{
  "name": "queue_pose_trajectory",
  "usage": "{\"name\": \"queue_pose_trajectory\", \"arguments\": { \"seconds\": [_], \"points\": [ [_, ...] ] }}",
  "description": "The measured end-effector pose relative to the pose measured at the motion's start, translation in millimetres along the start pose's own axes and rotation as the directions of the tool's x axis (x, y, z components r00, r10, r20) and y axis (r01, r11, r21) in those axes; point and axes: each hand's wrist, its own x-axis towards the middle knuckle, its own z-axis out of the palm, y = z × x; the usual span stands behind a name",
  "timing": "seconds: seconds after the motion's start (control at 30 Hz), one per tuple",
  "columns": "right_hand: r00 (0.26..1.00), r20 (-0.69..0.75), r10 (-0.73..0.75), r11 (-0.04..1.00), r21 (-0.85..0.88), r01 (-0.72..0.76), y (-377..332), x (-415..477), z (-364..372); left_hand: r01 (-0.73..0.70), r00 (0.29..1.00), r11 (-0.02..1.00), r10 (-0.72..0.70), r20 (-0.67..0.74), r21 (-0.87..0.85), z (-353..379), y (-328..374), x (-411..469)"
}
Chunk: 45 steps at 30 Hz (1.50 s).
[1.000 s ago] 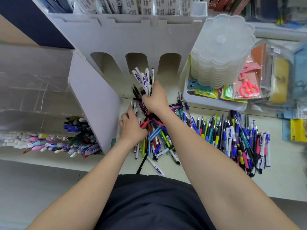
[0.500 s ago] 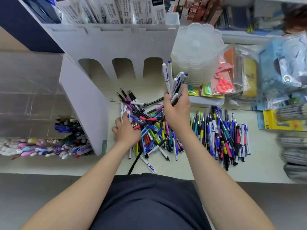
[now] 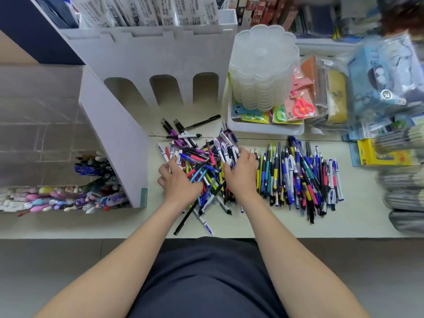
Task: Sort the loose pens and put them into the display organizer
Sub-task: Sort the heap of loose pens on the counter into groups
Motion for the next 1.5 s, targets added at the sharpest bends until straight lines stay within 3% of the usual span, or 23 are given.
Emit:
{"name": "queue_pose_trajectory", "arguments": {
  "seconds": [0.13,0.27,0.4,0.43,0.5,0.57,0.63,0.73,0.83,1.1,1.27,1.4,1.5],
  "points": [
    [0.998,-0.032,-0.06,0.997,0.037,0.061,7.2,-10.1,-1.6,-0.016,0.998,0.966,0.03,-0.052,0.257,-1.5,-8.6,-3.7],
    [0.995,-0.073,-0.074,0.982,0.171,0.086,13.3,-23.5,-9.4,-0.036,0.999,0.915,0.049,-0.024,0.402,-3.9,-14.5,-5.4],
    [0.961,-0.192,-0.197,0.973,0.08,0.216,21.7,-43.2,-16.4,-0.021,0.998,0.876,0.044,-0.036,0.482,1.0,-22.2,-12.6],
    [0.965,-0.155,-0.211,0.974,0.052,0.221,21.5,-48.2,-17.8,-0.016,0.997,0.869,0.048,-0.052,0.495,3.0,-24.1,-13.8],
    [0.981,0.079,-0.175,0.983,-0.037,0.178,16.8,-58.6,-17.5,0.0,0.999,0.884,0.023,-0.042,0.467,5.6,-27.9,-14.1],
    [0.926,0.36,-0.11,0.954,-0.224,0.2,10.5,-68.7,-8.9,0.029,1.0,0.922,-0.027,-0.01,0.385,4.9,-30.5,-11.8],
    [0.864,0.5,-0.053,0.883,-0.38,0.275,5.3,-77.7,5.0,0.049,0.999,0.956,-0.051,-0.001,0.289,2.2,-32.3,-8.5],
    [0.843,0.536,-0.039,0.847,-0.43,0.313,4.5,-85.1,23.1,0.055,0.998,0.993,-0.052,-0.033,0.103,-0.9,-35.6,-3.2],
    [0.83,0.557,-0.045,0.852,-0.412,0.323,3.4,-88.2,28.7,0.041,0.998,0.999,-0.039,-0.05,0.035,-1.6,-39.1,0.1],
    [0.67,0.711,0.215,0.923,-0.372,0.098,-17.0,-62.2,-54.7,-0.015,0.995,0.943,-0.018,0.098,0.332,5.3,-47.1,-12.5],
    [0.8,0.547,0.246,0.954,-0.282,-0.101,-8.9,-49.4,-89.7,-0.054,0.998,0.963,0.048,0.03,0.265,15.1,-53.2,-11.3],
    [0.975,0.168,0.145,0.985,-0.123,-0.125,7.1,-45.5,-73.1,-0.101,0.994,0.962,0.108,-0.011,0.253,16.1,-55.6,-11.6],
    [0.997,-0.028,0.073,0.99,-0.119,-0.076,19.1,-46.4,-50.1,-0.114,0.99,0.97,0.127,-0.052,0.213,16.2,-56.4,-12.0]
  ]
}}
